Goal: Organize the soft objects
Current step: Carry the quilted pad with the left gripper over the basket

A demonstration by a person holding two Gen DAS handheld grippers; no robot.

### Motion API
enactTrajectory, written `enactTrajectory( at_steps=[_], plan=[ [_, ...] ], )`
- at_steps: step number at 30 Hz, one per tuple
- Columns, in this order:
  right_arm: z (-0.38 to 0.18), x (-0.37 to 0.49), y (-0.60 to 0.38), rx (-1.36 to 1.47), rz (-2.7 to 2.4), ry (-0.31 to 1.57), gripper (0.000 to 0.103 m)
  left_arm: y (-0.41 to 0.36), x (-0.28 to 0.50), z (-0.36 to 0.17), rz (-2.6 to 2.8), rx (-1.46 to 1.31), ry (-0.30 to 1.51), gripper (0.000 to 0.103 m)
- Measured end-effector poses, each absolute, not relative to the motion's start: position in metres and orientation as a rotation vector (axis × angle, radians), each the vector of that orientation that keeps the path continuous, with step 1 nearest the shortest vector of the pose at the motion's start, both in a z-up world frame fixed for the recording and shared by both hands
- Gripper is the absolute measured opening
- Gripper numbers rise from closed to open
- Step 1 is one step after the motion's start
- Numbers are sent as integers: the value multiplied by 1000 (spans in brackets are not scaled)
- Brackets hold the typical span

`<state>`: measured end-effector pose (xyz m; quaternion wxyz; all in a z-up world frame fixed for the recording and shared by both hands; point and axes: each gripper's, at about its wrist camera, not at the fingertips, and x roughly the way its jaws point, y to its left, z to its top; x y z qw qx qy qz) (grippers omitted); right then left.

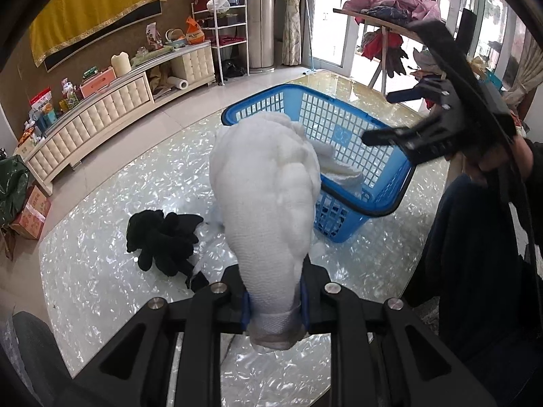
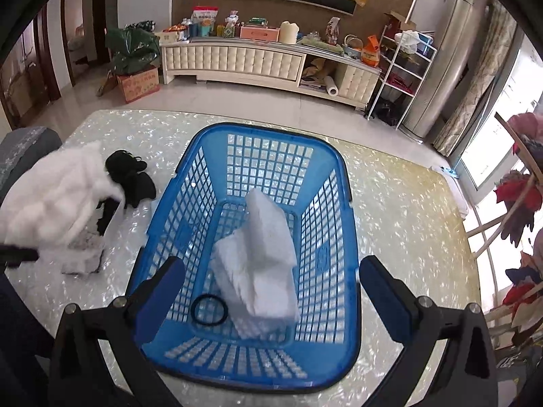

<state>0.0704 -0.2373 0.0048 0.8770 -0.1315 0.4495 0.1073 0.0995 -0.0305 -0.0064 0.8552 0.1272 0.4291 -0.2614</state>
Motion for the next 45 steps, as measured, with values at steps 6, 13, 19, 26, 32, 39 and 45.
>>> enactTrajectory(
  at_steps=[6, 13, 19, 26, 32, 39, 45],
  plan=[
    [8, 53, -247, -251, 236, 913, 103, -41, 109, -4, -527, 257, 922, 20],
    [14, 43, -253, -221, 245, 862, 103, -69, 119, -1, -518, 259, 938, 20],
    [14, 34, -256, -229, 252, 819, 103, -99, 129, 9, -534, 288, 927, 20],
    [13, 30, -265, -208, 258, 805, 103, -126, 139, 7, -560, 313, 936, 20],
    [9, 38, -276, -147, 241, 834, 103, -150, 147, -3, -577, 331, 964, 20],
    [5, 44, -280, -86, 217, 869, 103, -174, 160, -18, -598, 351, 1007, 20],
    [1, 45, -282, -49, 201, 897, 103, -187, 174, -34, -618, 353, 1046, 20]
  ],
)
